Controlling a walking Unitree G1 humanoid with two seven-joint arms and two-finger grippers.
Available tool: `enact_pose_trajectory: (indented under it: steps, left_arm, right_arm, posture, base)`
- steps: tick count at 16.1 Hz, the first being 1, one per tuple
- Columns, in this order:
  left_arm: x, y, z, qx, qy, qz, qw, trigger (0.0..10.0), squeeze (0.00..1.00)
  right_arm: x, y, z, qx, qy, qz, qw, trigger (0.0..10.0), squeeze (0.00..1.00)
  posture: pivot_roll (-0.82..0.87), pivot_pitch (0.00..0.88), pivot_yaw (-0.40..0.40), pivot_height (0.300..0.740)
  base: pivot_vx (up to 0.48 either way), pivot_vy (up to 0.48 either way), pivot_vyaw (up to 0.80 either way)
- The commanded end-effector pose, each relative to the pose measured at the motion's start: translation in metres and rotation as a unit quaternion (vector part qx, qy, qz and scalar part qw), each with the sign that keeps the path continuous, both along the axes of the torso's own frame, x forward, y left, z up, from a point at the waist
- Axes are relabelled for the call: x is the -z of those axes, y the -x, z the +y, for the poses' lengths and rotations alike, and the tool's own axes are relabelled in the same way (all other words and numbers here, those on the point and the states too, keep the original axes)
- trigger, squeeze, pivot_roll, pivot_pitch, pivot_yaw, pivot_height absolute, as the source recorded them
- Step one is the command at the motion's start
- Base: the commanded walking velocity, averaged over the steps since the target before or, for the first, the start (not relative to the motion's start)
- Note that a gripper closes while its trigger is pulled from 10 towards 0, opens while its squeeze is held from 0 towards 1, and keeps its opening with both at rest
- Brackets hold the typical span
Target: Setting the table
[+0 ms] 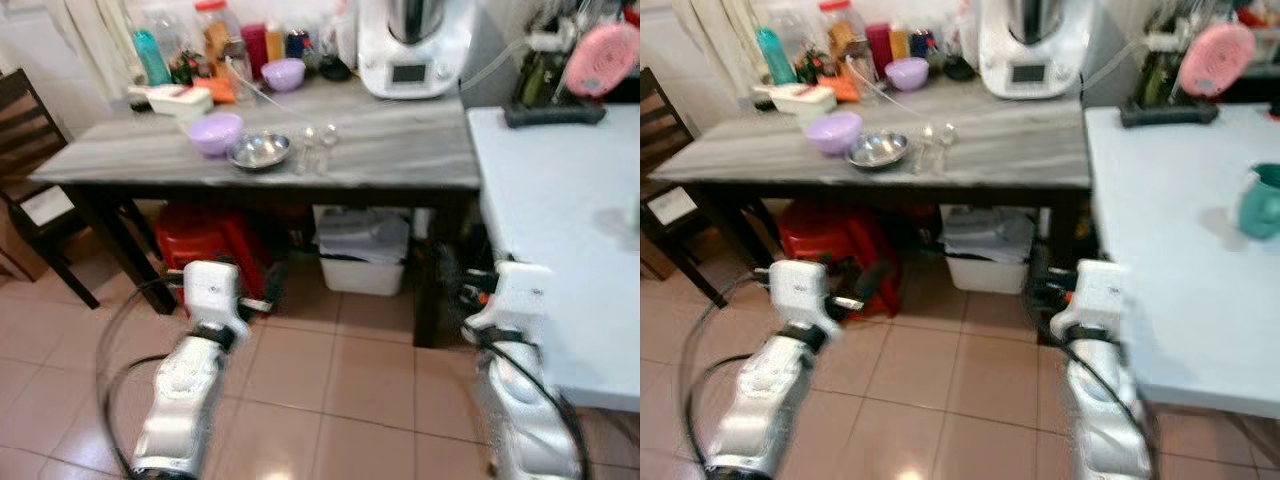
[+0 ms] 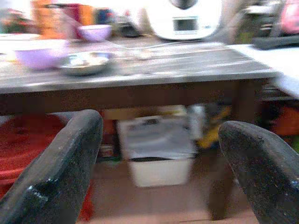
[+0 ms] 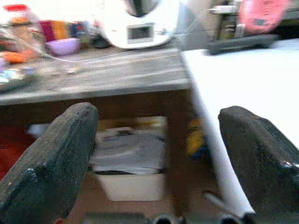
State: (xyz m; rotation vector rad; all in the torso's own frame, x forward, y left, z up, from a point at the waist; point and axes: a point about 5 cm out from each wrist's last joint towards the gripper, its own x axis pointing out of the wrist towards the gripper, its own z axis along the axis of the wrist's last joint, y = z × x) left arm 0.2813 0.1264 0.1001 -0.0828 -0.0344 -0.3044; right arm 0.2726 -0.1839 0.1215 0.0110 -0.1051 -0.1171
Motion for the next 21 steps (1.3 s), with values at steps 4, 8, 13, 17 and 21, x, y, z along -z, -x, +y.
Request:
enact_pose_trajectory:
  steps: [4,8,13,17,21]
  left_arm:
    - [-0.0034,-0.0033,0.0089,-0.009,-0.009,-0.005,1.000,10.0,0.00]
    - [-0.0029,-0.0030,0.0078,-0.008,-0.009,-0.005,1.000,10.0,0.00]
    - [-0.0025,-0.0033,0.0076,-0.007,-0.009,-0.004,1.000,10.0,0.00]
    - [-0.0014,-0.0030,0.0059,-0.004,0.002,-0.001,1.000,10.0,0.00]
    - [-0.0034,-0.0037,0.0052,0.006,-0.006,-0.009,1.000,10.0,0.00]
  right_arm:
    - [-0.0048,-0.0040,0.0083,-0.011,-0.006,-0.012,1.000,10.0,0.00]
    - [-0.0052,-0.0050,0.0098,-0.016,-0.002,-0.013,1.000,10.0,0.00]
    - [-0.0056,-0.0061,0.0099,-0.014,-0.008,-0.012,1.000,10.0,0.00]
    - [-0.0059,-0.0067,0.0100,-0.012,-0.008,-0.014,1.000,10.0,0.00]
    - [-0.0054,-0.0076,0.0126,-0.012,-0.010,-0.014,1.000,10.0,0.00]
  posture:
    - [-0.07,0.002,0.120,0.740]
    - [-0.07,0.001,0.118,0.740]
    - [-0.07,0.002,0.114,0.740]
    - [-0.07,0.003,0.117,0.740]
    - [-0.07,0.002,0.122,0.740]
  base:
    - [0.000,-0.359,0.00]
    - [0.000,-0.361,0.00]
    - [0.000,-0.355,0.00]
    - [0.000,-0.265,0.00]
    - [0.000,0.000,-0.25]
